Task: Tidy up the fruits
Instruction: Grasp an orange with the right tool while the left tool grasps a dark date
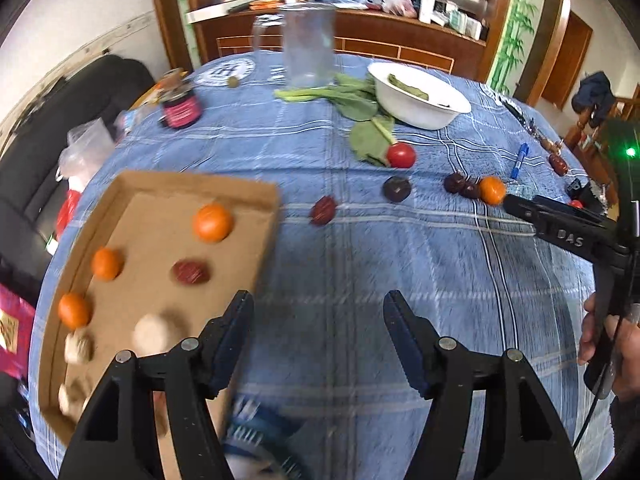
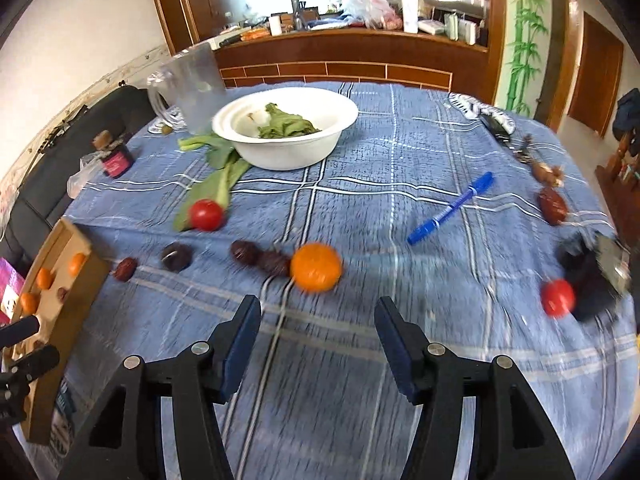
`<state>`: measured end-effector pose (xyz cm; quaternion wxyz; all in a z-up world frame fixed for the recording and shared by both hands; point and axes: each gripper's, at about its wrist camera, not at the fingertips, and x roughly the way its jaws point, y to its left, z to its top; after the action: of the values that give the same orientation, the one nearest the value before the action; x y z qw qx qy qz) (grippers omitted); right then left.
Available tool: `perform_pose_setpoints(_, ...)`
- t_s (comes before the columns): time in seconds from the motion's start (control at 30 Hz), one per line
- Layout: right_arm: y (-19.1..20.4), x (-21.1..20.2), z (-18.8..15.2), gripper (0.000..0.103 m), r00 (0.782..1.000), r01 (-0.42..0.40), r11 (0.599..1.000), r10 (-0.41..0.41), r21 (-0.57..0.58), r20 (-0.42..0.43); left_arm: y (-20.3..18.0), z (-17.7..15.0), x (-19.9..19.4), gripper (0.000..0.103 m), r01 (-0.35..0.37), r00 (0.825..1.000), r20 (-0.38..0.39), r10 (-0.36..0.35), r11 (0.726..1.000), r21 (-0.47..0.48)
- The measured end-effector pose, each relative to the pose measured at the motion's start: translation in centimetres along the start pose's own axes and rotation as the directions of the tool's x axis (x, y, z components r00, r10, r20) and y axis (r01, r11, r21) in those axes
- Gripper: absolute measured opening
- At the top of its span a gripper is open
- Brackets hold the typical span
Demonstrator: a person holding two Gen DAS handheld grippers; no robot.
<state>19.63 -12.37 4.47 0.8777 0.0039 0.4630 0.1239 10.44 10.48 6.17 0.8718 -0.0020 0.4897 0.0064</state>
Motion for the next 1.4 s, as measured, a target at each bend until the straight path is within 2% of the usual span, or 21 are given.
perform_pose_setpoints(0.1,0.0,2.0,0.7,0.063,1.0,-0.014,0.999,0.013,-0.036,-0.018,-1.6,1.7,1.7,0.066,0.017,1.0,-0.016,-0.016,1.0,0.017)
perform_pose_setpoints(0.17,-0.4,3.2,1.2,0.059,0.999,-0.022,0.998,0.02,-0.057,-0.028,-2.4,2.6,3.0,0.066,0.039,0.999,-0.032,-0.038,0.999,0.019)
perform_pose_setpoints(0.2,-0.5,3.6,1.3,0.046,0.999,-0.026,0.998,0.024,-0.06,-0.035,-3.0,3.2,3.9,0.066,0.046,0.998,-0.045,-0.045,0.999,0.018)
perform_pose_setpoints(0.23,-0.7,4.0,1.4,0.038,0.998,-0.048,0.997,0.046,-0.061,-0.041,-3.4,3.5,4.4,0.066,0.055,0.997,-0.052,-0.054,0.998,0.02)
perform_pose_setpoints(0.27,-0.8,4.0,1.6,0.035,0.997,-0.071,0.996,0.069,-0.061,-0.037,-3.8,3.9,4.9,0.066,0.065,0.996,-0.058,-0.064,0.998,0.022)
perform_pose_setpoints(0.33,-0.7,3.7,1.5,0.035,0.998,-0.058,0.995,0.057,-0.083,-0.022,-4.8,4.7,6.0,0.066,0.069,0.996,-0.056,-0.067,0.997,0.032)
perform_pose_setpoints(0.5,-1.5,2.1,0.5,0.035,0.996,-0.085,0.994,0.086,-0.072,0.004,-6.0,6.7,8.4,0.066,0.034,0.999,-0.033,-0.032,0.997,0.063)
perform_pose_setpoints(0.53,-1.7,1.9,0.3,0.035,0.996,-0.089,0.993,0.089,-0.072,0.004,-6.0,7.1,9.1,0.063,0.04,0.998,-0.041,-0.038,0.998,0.055)
perform_pose_setpoints(0.57,-1.9,1.6,0.1,0.035,0.996,-0.09,0.993,0.091,-0.071,0.004,-5.9,7.3,9.5,0.045,0.041,0.998,-0.045,-0.039,0.998,0.05)
perform_pose_setpoints(0.6,-1.9,1.4,-0.1,0.035,0.995,-0.095,0.993,0.096,-0.071,0.004,-5.9,7.5,10.1,0.034,0.045,0.997,-0.057,-0.042,0.998,0.047)
perform_pose_setpoints(0.67,-2.0,1.0,-0.4,0.035,0.996,-0.089,0.993,0.09,-0.076,0.012,-6.1,7.5,10.2,0.023,0.066,0.997,-0.037,-0.063,0.996,0.059)
perform_pose_setpoints(0.73,-2.0,0.4,-0.7,0.035,0.997,-0.078,0.994,0.08,-0.08,0.023,-6.1,7.3,9.9,0.023,0.074,0.997,-0.029,-0.072,0.995,0.06)
perform_pose_setpoints(0.97,-1.3,-2.6,-2.3,0.035,0.996,-0.067,0.995,0.071,-0.07,0.055,-5.4,4.6,6.2,0.023,0.137,0.991,-0.003,-0.137,0.987,0.081)
perform_pose_setpoints(1.17,0.2,-5.2,-4.9,0.035,0.997,-0.041,0.997,0.045,-0.058,0.062,-4.9,0.3,2.2,0.023,0.129,0.991,0.025,-0.133,0.984,0.122)
perform_pose_setpoints(1.27,1.0,-6.3,-6.6,0.035,0.998,-0.019,0.998,0.023,-0.06,0.058,-4.3,-1.8,0.6,0.023,0.152,0.988,0.015,-0.154,0.983,0.106)
perform_pose_setpoints(1.4,2.1,-7.5,-8.9,0.035,0.999,-0.016,0.999,0.017,-0.036,0.04,-3.6,-4.4,-1.6,0.023,0.135,0.99,0.026,-0.138,0.986,0.101)
